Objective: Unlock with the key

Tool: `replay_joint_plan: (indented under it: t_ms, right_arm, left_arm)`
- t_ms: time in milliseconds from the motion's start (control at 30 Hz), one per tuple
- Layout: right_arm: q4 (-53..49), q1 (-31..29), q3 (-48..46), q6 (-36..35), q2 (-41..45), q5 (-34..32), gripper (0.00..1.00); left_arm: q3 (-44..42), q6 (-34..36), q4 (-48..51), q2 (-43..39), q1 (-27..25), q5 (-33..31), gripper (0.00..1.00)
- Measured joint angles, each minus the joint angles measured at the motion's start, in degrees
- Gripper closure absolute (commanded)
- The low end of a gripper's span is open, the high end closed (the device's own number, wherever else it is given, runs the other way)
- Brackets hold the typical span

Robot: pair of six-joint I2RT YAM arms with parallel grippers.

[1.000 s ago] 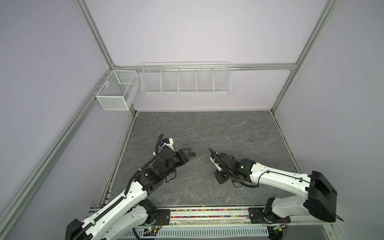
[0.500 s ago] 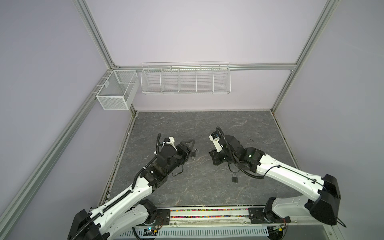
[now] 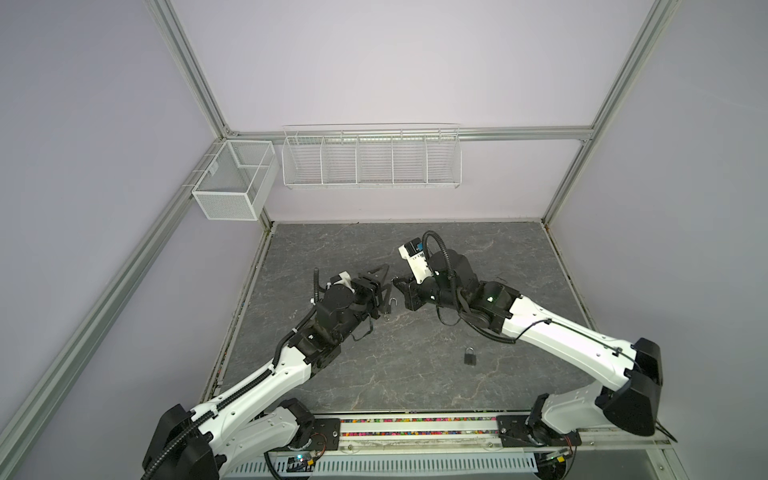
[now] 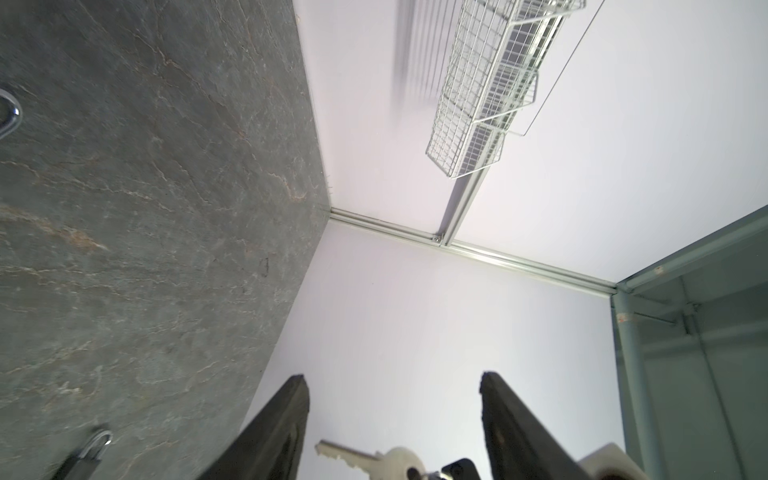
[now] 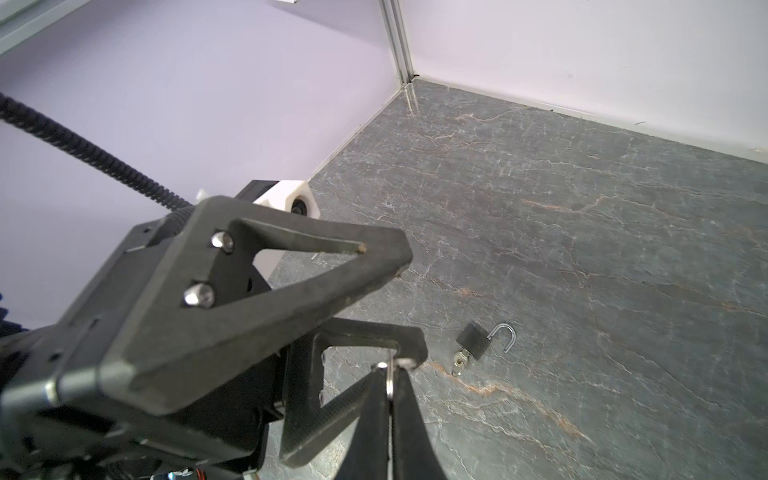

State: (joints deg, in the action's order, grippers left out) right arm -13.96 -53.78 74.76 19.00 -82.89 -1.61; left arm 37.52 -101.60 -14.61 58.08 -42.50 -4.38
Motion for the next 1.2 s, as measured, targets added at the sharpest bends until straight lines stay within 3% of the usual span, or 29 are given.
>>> replay_joint_plan:
  t_ms: [467,833,1000,1200]
  right_arm:
    - [3.63,-0.33,2.19,-0.90,-1.95,1.75,0.93]
    - [3.54,-0.33,1.16,-1.07,-2.36,1.84,0.93]
    - [3.52,-0.33,0.44,-1.09,-2.01,1.62,0.93]
    - [3.54,-0.33,-0.33,-1.46,-0.70,1.38,0.93]
  left_arm:
    - [-0.07,-5.62,-5.73,2.62,-0.70,-1.86,0.37]
    - [-3.37,-6.91,-6.56,-1.09,-0.70,-6.62,0.48]
    - [-3.41,-7.30,-6.58,-1.09,-0.70,-7.65,0.55]
    - [-3.87,-7.82,-6.64,-1.09,-0.70,-8.15,0.74]
